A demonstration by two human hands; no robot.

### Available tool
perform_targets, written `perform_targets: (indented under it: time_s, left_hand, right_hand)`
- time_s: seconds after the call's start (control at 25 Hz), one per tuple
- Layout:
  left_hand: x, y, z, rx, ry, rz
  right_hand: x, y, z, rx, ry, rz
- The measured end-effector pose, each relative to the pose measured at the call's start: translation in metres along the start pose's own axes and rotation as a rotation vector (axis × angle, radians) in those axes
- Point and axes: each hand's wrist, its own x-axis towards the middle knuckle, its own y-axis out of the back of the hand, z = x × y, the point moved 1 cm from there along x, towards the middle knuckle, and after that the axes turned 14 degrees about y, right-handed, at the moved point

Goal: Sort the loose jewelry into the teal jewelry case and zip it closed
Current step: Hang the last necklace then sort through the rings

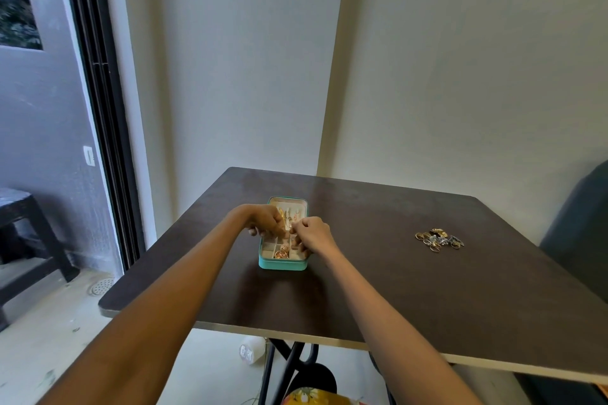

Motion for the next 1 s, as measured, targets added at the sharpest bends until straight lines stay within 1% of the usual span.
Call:
perform_targets:
  time_s: [0.08,0.16,0.28,0.4,0.48,0.72,0.84,1.0]
  left_hand:
    - [0.001,0.001,0.002,-0.002,0.002,0.010]
    - [0.002,0.001,0.003,0.044,0.040,-0.006]
    - [0.002,-0.001,0.004,0.088,0.079,-0.039]
    - [0.003,-0.003,0.003,0.101,0.079,-0.006]
    - [0.004,-0.006,0.003,0.111,0.070,0.015]
    - [0.002,-0.010,0.006,0.127,0.073,0.036]
    - [-0.006,-0.009,0.013,0.092,0.039,0.065]
    - [-0.009,-0.011,0.040,-0.099,-0.076,0.181]
  right_hand:
    - [0.001,0.001,0.004,-0.098,0.028,0.023]
    - [0.000,0.002,0.006,-0.134,0.042,-0.072]
    - [-0.002,0.008,0.003,-0.124,0.055,-0.204]
    - [-0.002,0.010,0.001,-0.177,0.079,-0.285]
    - [-0.002,0.008,0.001,-0.201,0.085,-0.307]
    - [-0.001,0.006,0.005,-0.181,0.138,-0.230]
    - [0.000,0.006,0.006,-0.175,0.148,-0.181]
    - [-0.001,0.021,0.015,-0.112,0.123,0.019]
